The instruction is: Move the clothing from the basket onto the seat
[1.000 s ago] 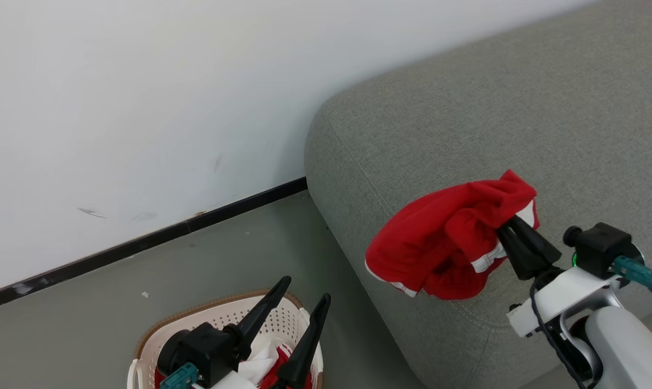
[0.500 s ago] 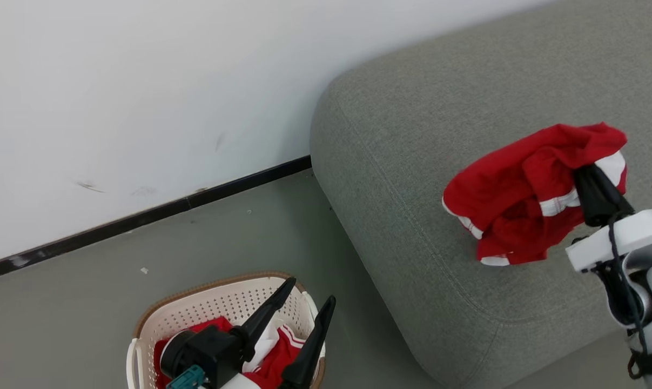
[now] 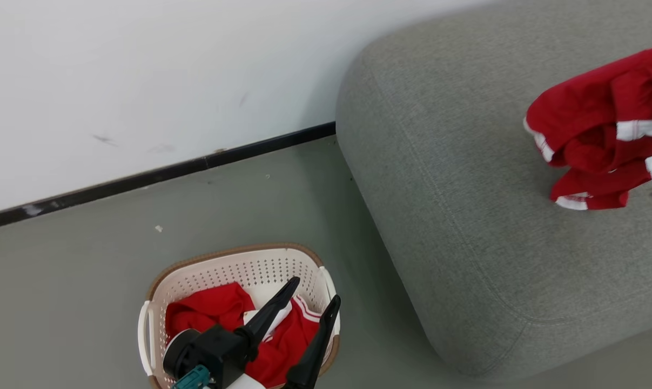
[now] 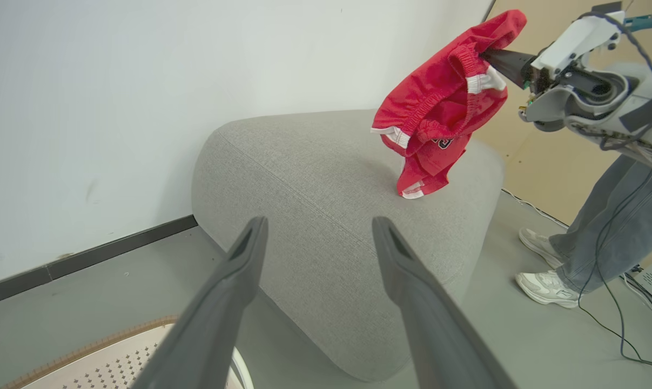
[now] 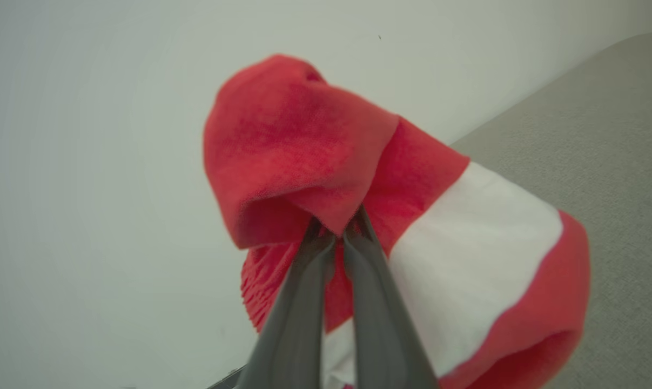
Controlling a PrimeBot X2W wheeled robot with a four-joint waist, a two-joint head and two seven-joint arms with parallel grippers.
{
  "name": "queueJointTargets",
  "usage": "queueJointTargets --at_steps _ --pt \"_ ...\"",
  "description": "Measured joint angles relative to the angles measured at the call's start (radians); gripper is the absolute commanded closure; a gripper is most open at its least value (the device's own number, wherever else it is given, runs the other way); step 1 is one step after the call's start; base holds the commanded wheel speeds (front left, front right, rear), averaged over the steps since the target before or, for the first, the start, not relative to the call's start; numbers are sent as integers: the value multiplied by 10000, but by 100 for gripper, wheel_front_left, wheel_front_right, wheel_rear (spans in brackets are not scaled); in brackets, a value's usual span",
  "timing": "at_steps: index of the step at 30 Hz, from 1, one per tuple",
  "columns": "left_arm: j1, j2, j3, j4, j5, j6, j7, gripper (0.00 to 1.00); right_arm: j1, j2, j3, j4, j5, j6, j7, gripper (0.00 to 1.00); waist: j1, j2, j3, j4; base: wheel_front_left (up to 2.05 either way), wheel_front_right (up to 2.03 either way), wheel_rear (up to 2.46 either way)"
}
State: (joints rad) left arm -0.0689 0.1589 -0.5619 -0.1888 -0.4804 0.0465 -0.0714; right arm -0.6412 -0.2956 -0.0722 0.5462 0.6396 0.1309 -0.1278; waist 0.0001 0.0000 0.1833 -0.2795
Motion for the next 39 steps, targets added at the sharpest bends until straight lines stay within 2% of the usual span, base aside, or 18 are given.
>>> queueJointTargets --at_steps 7,14,28,33,39 --pt "0 50 -38 -230 253 54 100 0 -1964 -320 -1440 1287 117 0 228 100 0 0 739 582 0 0 0" --pt "-2 203 -167 -395 439 125 267 0 -3342 -825 -2307 2075 -75 0 215 100 0 0 1358 1060 0 0 0" --pt "-81 228 -134 -775 596 127 278 0 -4958 -922 -2888 3012 -499 0 -148 100 0 0 2414 1909 0 0 0" --pt "-187 228 -117 -897 604 130 278 0 -5429 -1258 -3154 3204 -779 0 -385 100 0 0 2776 2195 0 0 0" --pt "-268 213 -128 -989 606 140 278 0 -5465 -1563 -3630 3981 -1026 0 -596 100 0 0 3232 2495 0 0 0"
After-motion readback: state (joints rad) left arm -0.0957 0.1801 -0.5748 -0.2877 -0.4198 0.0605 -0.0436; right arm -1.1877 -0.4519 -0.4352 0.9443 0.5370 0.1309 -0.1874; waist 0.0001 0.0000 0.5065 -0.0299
